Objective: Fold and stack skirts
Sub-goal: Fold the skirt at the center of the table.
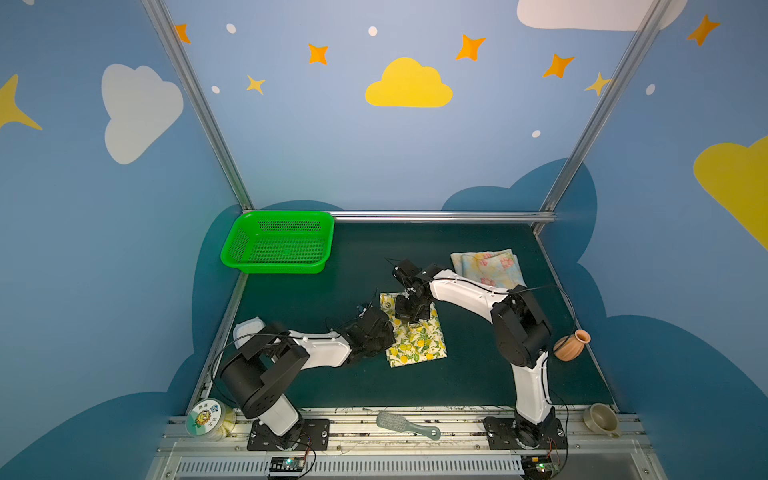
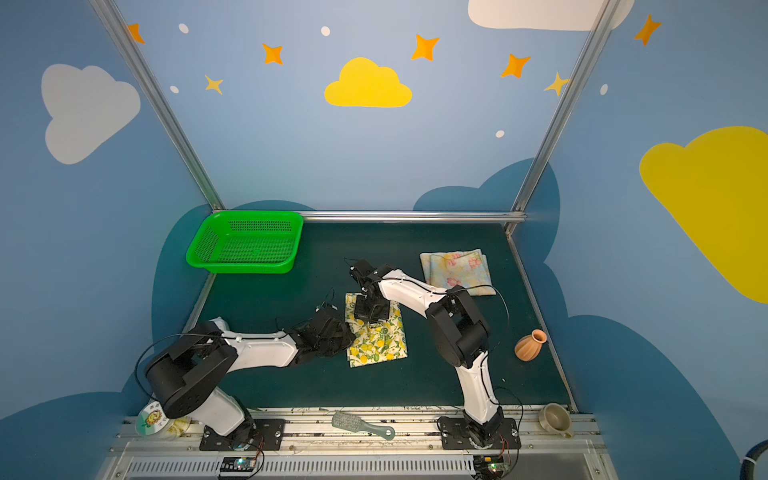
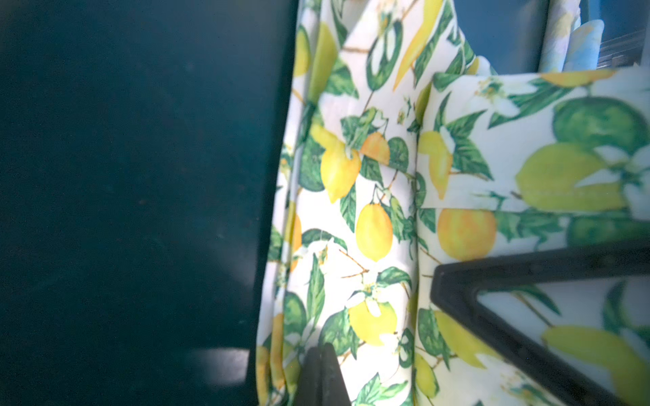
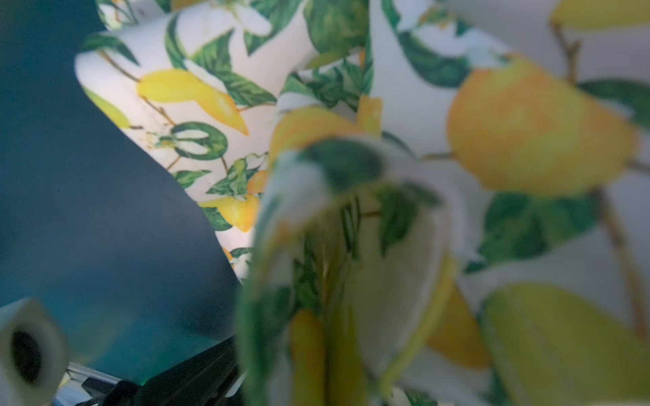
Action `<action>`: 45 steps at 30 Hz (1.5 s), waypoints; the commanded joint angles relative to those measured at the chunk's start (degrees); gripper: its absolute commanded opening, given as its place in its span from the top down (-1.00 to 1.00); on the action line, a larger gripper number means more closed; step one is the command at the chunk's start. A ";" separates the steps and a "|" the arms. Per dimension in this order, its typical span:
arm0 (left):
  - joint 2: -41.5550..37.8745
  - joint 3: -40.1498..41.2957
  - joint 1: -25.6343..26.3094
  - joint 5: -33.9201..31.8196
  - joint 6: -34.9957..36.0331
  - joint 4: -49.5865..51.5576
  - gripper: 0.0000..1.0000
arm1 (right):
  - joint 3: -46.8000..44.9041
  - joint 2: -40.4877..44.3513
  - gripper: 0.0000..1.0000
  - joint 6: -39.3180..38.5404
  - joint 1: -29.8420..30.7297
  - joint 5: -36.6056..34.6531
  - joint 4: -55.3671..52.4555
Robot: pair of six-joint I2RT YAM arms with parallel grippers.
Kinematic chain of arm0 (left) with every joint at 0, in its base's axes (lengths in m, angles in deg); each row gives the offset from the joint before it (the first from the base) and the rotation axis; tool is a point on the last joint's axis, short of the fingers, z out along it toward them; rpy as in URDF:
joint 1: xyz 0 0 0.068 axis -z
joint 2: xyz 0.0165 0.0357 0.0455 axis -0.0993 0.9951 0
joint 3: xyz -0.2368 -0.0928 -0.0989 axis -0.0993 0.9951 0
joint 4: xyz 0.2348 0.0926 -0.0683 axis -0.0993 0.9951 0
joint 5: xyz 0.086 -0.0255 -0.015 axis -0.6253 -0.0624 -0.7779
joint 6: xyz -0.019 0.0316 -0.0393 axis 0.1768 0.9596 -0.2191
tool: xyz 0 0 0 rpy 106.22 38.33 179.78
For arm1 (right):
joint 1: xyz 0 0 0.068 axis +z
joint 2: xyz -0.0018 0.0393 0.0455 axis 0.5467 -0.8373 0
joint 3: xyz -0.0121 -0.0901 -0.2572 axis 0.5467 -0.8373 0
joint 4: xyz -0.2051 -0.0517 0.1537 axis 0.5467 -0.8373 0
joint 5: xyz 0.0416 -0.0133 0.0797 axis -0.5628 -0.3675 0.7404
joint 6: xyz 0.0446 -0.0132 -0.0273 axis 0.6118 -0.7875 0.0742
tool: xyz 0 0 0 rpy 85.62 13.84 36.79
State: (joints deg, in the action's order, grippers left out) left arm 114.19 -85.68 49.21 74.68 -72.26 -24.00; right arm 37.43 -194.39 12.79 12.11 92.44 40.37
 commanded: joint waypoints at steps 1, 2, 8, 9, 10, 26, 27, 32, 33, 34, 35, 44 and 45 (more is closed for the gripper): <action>2.21 1.76 -0.35 -0.86 0.08 4.97 0.91 | -1.26 0.07 1.00 1.39 0.30 -0.69 0.36; 2.19 1.91 -0.35 -0.94 -0.03 4.92 0.91 | -1.39 0.07 1.00 1.61 0.31 -0.69 0.45; 2.19 2.88 -0.36 -0.60 -0.74 4.05 0.91 | -4.20 1.61 1.00 3.34 0.20 -1.19 1.93; 2.19 2.92 -0.35 -0.59 -0.85 4.00 0.91 | -4.79 2.12 1.00 3.71 0.24 -1.53 2.16; 2.19 3.01 -0.31 -0.52 -0.91 4.00 0.91 | -5.24 2.62 1.00 3.99 0.19 -1.78 2.31; 2.21 3.10 -0.29 -0.51 -0.74 3.85 0.91 | -6.29 3.60 1.00 5.71 0.36 -3.29 6.10; 2.30 3.10 -0.35 -0.43 -0.74 3.74 0.91 | -5.87 3.16 1.00 5.71 0.37 -3.11 6.08; 2.63 3.05 -0.39 -0.25 -0.74 3.74 0.91 | -4.30 1.35 1.00 5.88 0.52 -1.93 6.45; 2.63 3.08 -0.38 -0.25 -0.72 3.74 0.91 | -4.18 1.06 1.00 5.97 0.49 -1.84 6.44; 2.64 3.02 -0.37 -0.25 -0.71 3.74 0.91 | -4.22 0.82 1.00 6.10 0.54 -1.61 6.80; 2.71 3.02 -0.34 -0.25 -0.69 3.74 0.91 | -4.45 0.69 1.00 6.28 0.52 -1.32 7.10; 1.56 3.63 -0.40 -1.07 -0.85 2.87 0.91 | -5.71 0.12 1.00 7.29 0.72 -0.10 8.72; 1.14 3.84 -0.39 -1.28 -0.91 2.69 0.91 | -5.68 -0.08 1.00 7.33 0.76 0.08 8.71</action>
State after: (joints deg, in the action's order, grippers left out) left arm 114.11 -84.17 49.07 75.05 -72.87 -26.87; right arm 31.90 -193.19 19.33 12.24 91.61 48.02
